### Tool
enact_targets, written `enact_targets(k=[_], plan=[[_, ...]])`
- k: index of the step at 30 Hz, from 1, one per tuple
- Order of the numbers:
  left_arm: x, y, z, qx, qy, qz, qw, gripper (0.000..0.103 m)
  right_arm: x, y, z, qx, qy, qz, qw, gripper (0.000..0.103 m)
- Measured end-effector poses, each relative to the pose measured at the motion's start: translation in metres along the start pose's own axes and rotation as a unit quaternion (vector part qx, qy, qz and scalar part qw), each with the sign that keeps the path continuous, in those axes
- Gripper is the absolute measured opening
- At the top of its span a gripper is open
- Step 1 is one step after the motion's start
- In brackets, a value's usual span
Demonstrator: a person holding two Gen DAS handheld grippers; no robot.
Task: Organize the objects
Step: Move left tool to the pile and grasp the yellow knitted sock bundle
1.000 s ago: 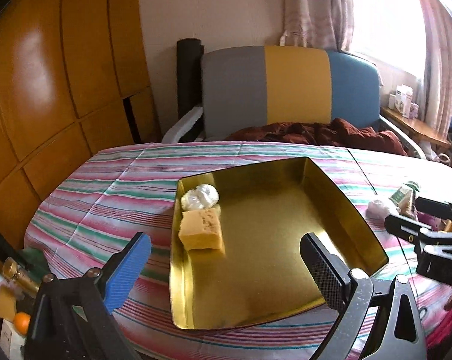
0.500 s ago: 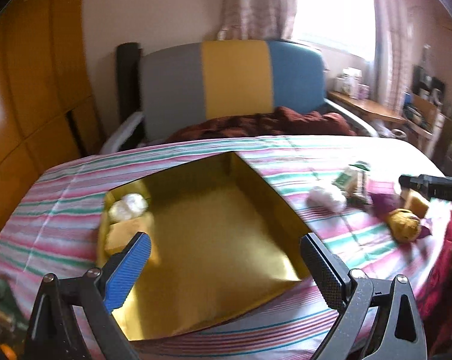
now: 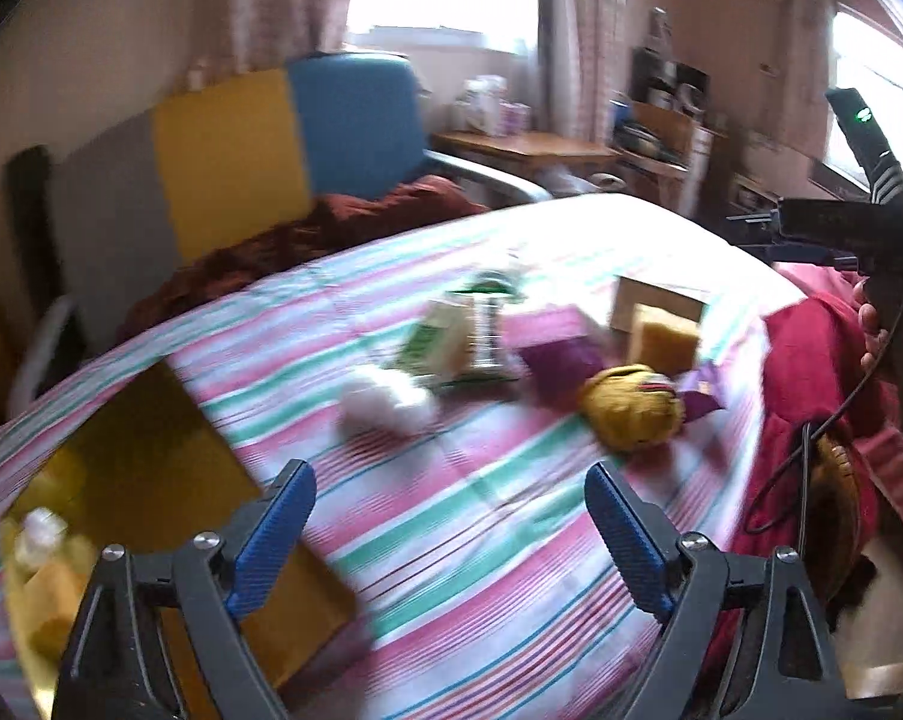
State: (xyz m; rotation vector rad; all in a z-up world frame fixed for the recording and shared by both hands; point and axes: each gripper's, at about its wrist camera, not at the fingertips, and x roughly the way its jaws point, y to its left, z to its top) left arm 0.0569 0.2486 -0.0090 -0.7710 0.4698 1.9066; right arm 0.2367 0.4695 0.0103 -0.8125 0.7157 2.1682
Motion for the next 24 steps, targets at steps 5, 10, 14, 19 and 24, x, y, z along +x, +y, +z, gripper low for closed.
enact_targets(k=[5, 10, 14, 19, 24], plan=[[0.048, -0.025, 0.02, -0.009, 0.039, -0.078, 0.9961, 0.084, 0.003, -0.012, -0.006, 0.002, 0.014, 0.0, 1.0, 0.077], [0.084, -0.051, 0.034, -0.017, 0.068, -0.124, 0.9898, 0.083, 0.006, -0.02, -0.01, -0.011, 0.026, -0.001, 1.0, 0.077], [0.108, -0.067, 0.041, -0.027, 0.086, -0.15, 0.9845, 0.085, 0.009, -0.029, -0.011, -0.009, 0.033, -0.001, 0.999, 0.077], [0.144, -0.081, 0.04, -0.034, 0.128, -0.155, 0.979, 0.085, 0.012, -0.034, -0.011, -0.011, 0.042, 0.0, 0.999, 0.077], [0.155, -0.079, 0.028, -0.045, 0.142, -0.185, 0.9715, 0.051, 0.019, -0.022, -0.01, -0.055, 0.068, 0.018, 0.996, 0.077]])
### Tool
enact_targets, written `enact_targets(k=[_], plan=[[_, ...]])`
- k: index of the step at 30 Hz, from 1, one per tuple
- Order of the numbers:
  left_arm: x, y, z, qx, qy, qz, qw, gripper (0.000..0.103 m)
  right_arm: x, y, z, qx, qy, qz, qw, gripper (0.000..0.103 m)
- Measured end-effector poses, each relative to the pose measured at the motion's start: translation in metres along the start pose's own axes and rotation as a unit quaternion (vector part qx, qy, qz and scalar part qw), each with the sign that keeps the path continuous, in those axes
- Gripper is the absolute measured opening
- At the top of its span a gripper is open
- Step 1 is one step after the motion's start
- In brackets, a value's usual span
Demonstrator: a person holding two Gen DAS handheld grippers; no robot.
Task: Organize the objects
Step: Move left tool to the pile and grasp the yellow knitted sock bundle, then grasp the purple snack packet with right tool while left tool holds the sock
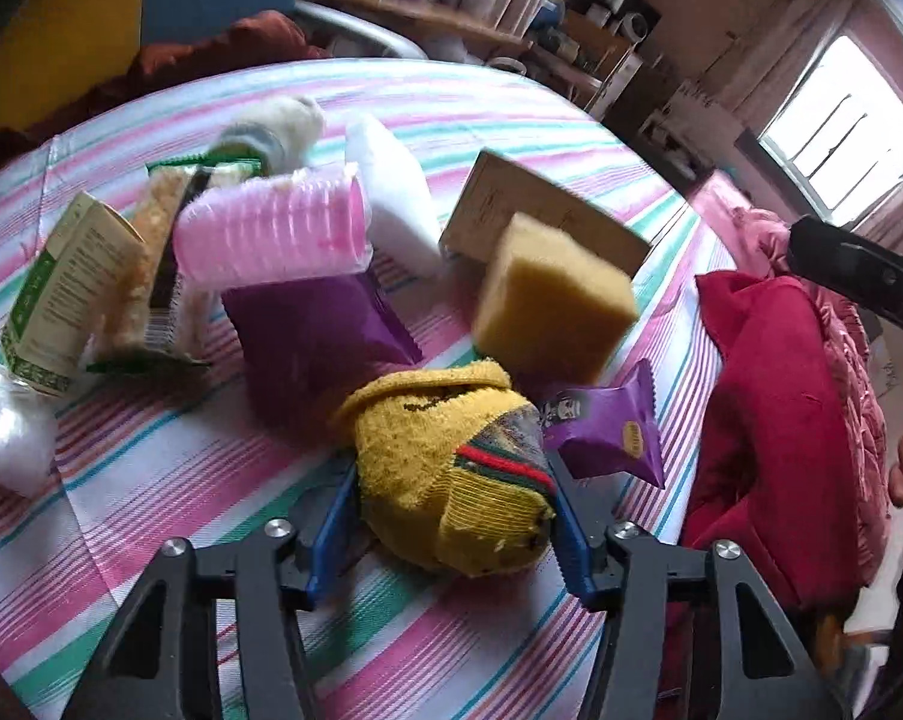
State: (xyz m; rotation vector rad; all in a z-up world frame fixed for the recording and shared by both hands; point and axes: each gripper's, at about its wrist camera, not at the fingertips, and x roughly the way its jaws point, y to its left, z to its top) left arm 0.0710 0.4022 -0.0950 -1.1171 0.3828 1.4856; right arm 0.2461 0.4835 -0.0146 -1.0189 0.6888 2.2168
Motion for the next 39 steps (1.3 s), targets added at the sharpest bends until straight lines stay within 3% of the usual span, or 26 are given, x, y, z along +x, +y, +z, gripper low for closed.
enact_targets(k=[5, 12, 13, 16, 19, 22, 30, 32, 34, 39], plan=[[-0.02, 0.013, -0.016, -0.004, -0.011, -0.002, 0.9999, 0.047, 0.023, 0.034, -0.004, -0.108, 0.074, 0.022, 0.991, 0.077], [-0.048, 0.035, -0.044, -0.025, -0.02, 0.015, 0.9994, 0.047, 0.074, 0.077, -0.018, -0.256, 0.197, -0.007, 0.946, 0.077], [-0.052, 0.037, -0.048, -0.026, -0.022, 0.016, 0.9993, 0.048, 0.081, 0.081, -0.02, -0.282, 0.219, -0.005, 0.934, 0.076], [-0.062, 0.044, -0.06, -0.035, -0.026, 0.019, 0.9989, 0.048, 0.098, 0.09, -0.021, -0.3, 0.25, -0.007, 0.92, 0.072], [-0.071, 0.051, -0.069, -0.046, -0.03, 0.017, 0.9983, 0.048, 0.107, 0.098, -0.029, -0.313, 0.282, 0.019, 0.907, 0.059], [-0.078, 0.055, -0.077, -0.049, -0.033, 0.019, 0.9981, 0.049, 0.109, 0.105, -0.042, -0.333, 0.302, 0.024, 0.893, 0.059], [-0.086, 0.061, -0.086, -0.059, -0.041, 0.021, 0.9972, 0.049, 0.11, 0.102, -0.046, -0.31, 0.306, 0.018, 0.9, 0.059], [-0.087, 0.061, -0.087, -0.059, -0.042, 0.023, 0.9971, 0.049, 0.11, 0.102, -0.049, -0.311, 0.305, 0.014, 0.9, 0.053], [-0.086, 0.059, -0.088, -0.057, -0.044, 0.026, 0.997, 0.049, 0.111, 0.101, -0.052, -0.312, 0.303, 0.007, 0.9, 0.036], [-0.096, 0.056, -0.091, -0.049, -0.056, 0.039, 0.9965, 0.047, 0.1, 0.102, -0.053, -0.303, 0.28, 0.01, 0.911, 0.035]])
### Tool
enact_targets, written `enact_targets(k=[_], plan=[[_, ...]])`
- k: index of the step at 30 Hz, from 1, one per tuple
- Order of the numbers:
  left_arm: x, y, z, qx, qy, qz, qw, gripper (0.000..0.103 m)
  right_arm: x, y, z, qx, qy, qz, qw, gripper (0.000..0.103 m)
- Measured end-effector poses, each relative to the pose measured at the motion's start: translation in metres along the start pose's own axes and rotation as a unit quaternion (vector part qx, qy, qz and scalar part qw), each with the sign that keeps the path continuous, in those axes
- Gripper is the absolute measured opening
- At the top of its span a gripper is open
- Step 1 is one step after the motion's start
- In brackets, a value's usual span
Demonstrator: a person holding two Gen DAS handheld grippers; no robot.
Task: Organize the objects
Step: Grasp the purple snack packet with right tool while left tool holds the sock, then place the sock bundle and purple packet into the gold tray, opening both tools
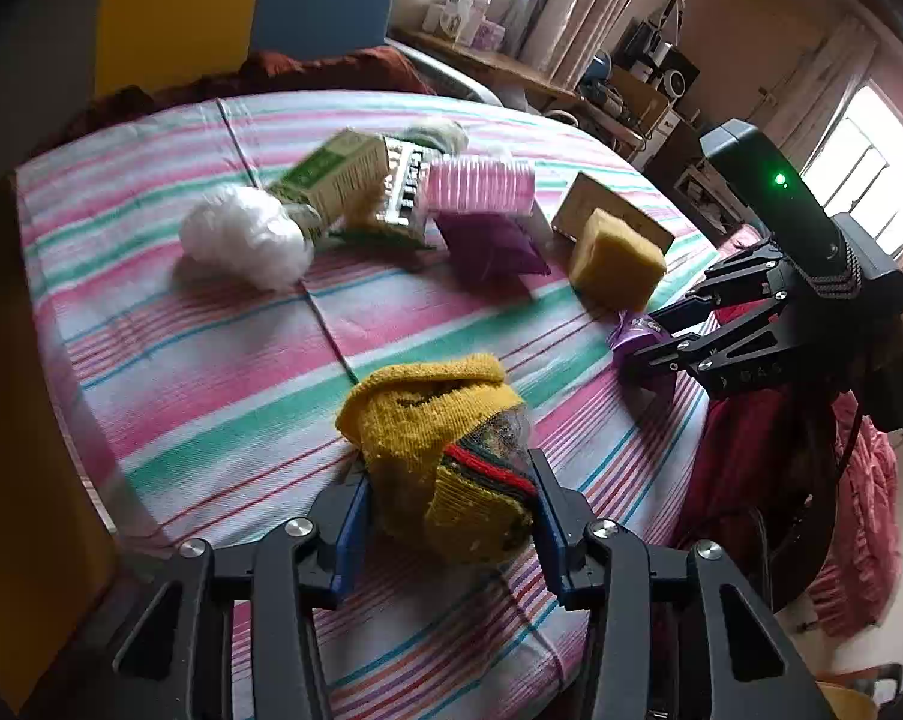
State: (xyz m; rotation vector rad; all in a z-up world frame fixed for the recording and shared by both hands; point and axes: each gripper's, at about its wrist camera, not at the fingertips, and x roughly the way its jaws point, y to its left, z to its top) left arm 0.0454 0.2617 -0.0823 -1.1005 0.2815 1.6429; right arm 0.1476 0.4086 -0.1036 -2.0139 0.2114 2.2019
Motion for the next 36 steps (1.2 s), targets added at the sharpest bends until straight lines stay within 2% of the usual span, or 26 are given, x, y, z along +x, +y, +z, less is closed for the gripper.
enact_targets(k=[7, 9, 13, 17, 19, 22, 24, 26, 27, 30, 33, 36], plan=[[-0.048, 0.009, 0.004, -0.016, -0.058, 0.009, 0.9981, 0.047, -0.056, 0.046, 0.011, -0.009, -0.096, 0.024, 0.995, 0.035], [-0.067, 0.018, 0.005, -0.03, -0.079, 0.024, 0.9962, 0.047, -0.069, 0.065, 0.022, -0.017, -0.124, 0.035, 0.991, 0.035], [-0.109, 0.05, 0.0, -0.071, -0.116, 0.069, 0.9883, 0.048, -0.092, 0.096, 0.071, -0.026, -0.182, 0.079, 0.98, 0.035], [-0.154, 0.097, -0.016, -0.129, -0.151, 0.141, 0.9699, 0.048, -0.102, 0.133, 0.093, -0.036, -0.215, 0.134, 0.967, 0.035], [-0.171, 0.119, -0.028, -0.159, -0.16, 0.173, 0.9587, 0.048, -0.105, 0.163, 0.107, -0.051, -0.22, 0.166, 0.96, 0.035], [-0.19, 0.147, -0.046, -0.194, -0.167, 0.217, 0.9421, 0.05, -0.098, 0.204, 0.124, -0.082, -0.215, 0.186, 0.955, 0.038], [-0.198, 0.163, -0.059, -0.217, -0.16, 0.253, 0.9291, 0.061, -0.097, 0.228, 0.127, -0.096, -0.209, 0.198, 0.953, 0.042], [-0.208, 0.174, -0.071, -0.234, -0.165, 0.266, 0.9206, 0.065, -0.094, 0.246, 0.127, -0.106, -0.202, 0.206, 0.952, 0.046], [-0.214, 0.176, -0.077, -0.24, -0.172, 0.272, 0.9159, 0.071, -0.094, 0.253, 0.126, -0.112, -0.2, 0.211, 0.95, 0.047], [-0.227, 0.179, -0.089, -0.248, -0.188, 0.287, 0.9059, 0.077, -0.092, 0.268, 0.124, -0.119, -0.199, 0.216, 0.948, 0.049], [-0.233, 0.181, -0.091, -0.255, -0.193, 0.295, 0.9002, 0.077, -0.09, 0.271, 0.123, -0.115, -0.205, 0.203, 0.951, 0.049], [-0.236, 0.175, -0.089, -0.248, -0.195, 0.31, 0.8967, 0.08, -0.096, 0.265, 0.113, -0.092, -0.231, 0.176, 0.952, 0.049]])
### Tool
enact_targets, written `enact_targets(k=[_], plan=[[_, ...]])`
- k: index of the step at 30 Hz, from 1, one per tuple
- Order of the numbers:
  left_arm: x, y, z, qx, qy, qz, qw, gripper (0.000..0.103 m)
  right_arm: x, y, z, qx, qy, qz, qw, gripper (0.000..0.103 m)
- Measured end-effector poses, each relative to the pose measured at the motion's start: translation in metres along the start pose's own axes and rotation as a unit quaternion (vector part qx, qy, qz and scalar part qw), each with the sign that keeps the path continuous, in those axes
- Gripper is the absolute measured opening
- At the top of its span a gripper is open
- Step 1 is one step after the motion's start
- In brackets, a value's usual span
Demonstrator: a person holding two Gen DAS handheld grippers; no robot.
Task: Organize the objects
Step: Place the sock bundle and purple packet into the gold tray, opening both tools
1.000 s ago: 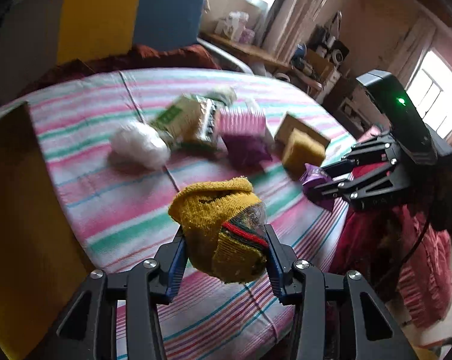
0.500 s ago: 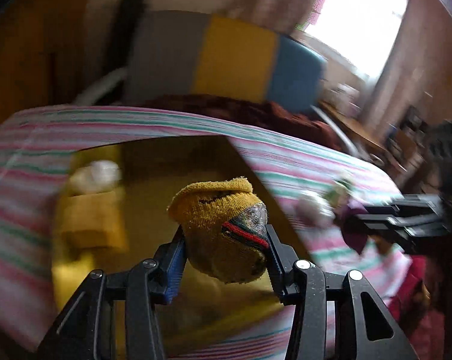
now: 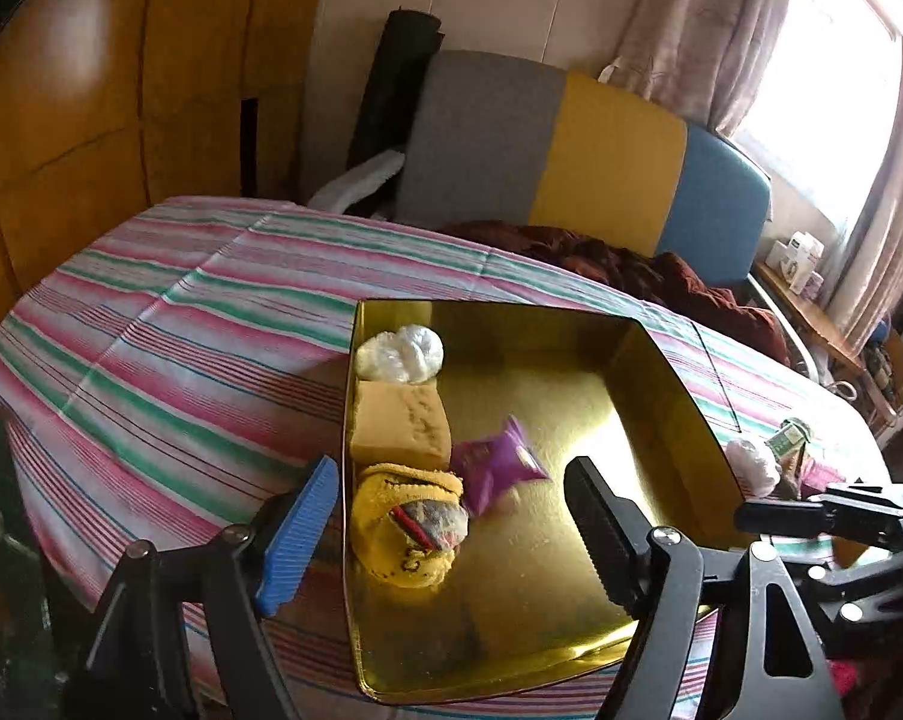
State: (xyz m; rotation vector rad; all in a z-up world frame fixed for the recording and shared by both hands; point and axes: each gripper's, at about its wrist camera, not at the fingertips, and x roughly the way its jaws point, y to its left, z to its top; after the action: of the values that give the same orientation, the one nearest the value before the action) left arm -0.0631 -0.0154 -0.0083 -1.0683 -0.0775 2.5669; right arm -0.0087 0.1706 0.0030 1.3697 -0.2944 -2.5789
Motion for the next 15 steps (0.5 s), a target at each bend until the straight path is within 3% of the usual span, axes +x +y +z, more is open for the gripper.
enact_targets(k=[5, 9, 15], plan=[[-0.006, -0.024, -0.001, 0.025, -0.017, 0.022, 0.9993, 0.088, -0.014, -0.005, -0.009, 0.022, -0.049, -0.057, 0.997, 0.05], [-0.01, -0.042, -0.006, 0.05, -0.026, 0.028, 0.998, 0.088, -0.018, -0.007, -0.014, 0.028, -0.076, -0.087, 0.993, 0.051], [-0.016, -0.061, -0.011, 0.076, -0.033, 0.033, 0.996, 0.088, -0.027, -0.008, -0.019, 0.027, -0.113, -0.116, 0.986, 0.062]])
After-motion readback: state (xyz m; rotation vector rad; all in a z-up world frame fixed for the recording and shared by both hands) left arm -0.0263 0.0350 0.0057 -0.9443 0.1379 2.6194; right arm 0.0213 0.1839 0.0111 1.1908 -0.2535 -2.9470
